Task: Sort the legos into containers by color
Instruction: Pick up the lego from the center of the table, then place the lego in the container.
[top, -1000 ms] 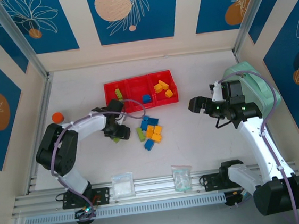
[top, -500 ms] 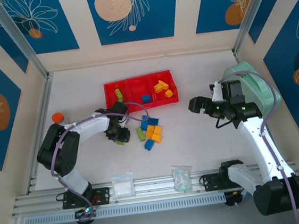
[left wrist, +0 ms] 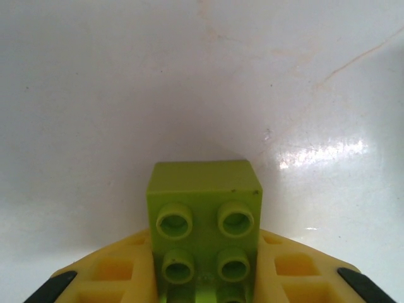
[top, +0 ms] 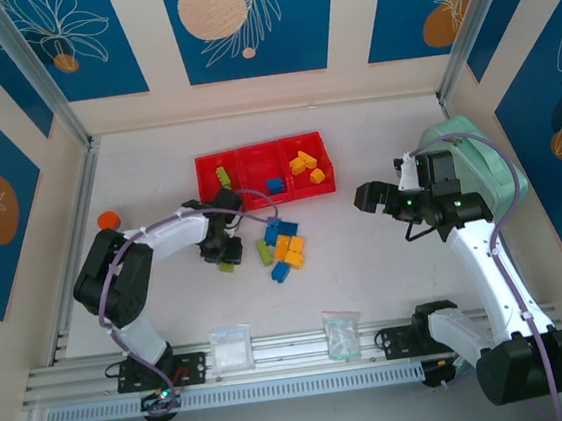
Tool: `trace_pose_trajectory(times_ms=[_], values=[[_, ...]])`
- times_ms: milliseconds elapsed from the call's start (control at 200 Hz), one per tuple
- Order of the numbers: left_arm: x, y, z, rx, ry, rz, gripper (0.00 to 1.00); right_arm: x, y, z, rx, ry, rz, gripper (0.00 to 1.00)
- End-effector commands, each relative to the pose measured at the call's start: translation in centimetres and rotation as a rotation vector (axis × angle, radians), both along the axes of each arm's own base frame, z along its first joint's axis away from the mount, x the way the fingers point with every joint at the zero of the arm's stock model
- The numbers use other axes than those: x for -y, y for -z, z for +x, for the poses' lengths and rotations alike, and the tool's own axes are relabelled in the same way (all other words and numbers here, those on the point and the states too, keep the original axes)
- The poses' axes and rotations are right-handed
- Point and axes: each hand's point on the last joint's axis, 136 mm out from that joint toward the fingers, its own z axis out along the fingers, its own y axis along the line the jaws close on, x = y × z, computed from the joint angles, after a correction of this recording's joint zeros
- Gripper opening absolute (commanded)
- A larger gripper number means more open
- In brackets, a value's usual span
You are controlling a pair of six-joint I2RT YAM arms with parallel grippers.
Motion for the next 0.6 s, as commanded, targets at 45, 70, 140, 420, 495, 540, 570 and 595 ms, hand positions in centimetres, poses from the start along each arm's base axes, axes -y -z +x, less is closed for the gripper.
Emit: trace_pose_trajectory(times_ms=[45,70,140,420,495,540,570,595], values=[[-0.4,-4.1,1.1,0.099,-0.058,0.016,0.15,-0.1,0.1,-0.4,-0.003,-0.015,-0.008,0.99],[-0.4,-4.8,1.5,0.120,-0.064,0.017,0.15,-0.1,0.2,-0.4,-0.005,-0.015,-0.008,0.99],[-0.5,-7.0,3.1,0.192,-0.080,0.015,0.15,-0.2,0.2,-0.4,-0.005,-0.016,-0.006,0.99],[-0.6,-12.4,11.4,0.326,-0.144,0.009,0.16,-0.1,-0.2,-0.4,0.002,-0.016,-0.008,0.99],[-0.9,-12.8,13.9,0.329,-0.178,0.004,0.16,-0.1,-0.3,-0.5,0.005,-0.015,-0.011,0.99],[-0.9,-12.7,15.1,0.323,-0.192,-0.010,0.16,-0.1,-0.3,-0.6,0.008,-0.015,-0.012,0.99],[-0.8,-12.8,16.1,0.326,-0.204,-0.021,0.16,0.0,-0.3,-0.6,0.008,-0.014,-0.014,0.99],[-0.8,-12.7,16.6,0.324,-0.210,-0.026,0.16,0.0,-0.3,-0.6,0.011,-0.014,-0.016,0.99]])
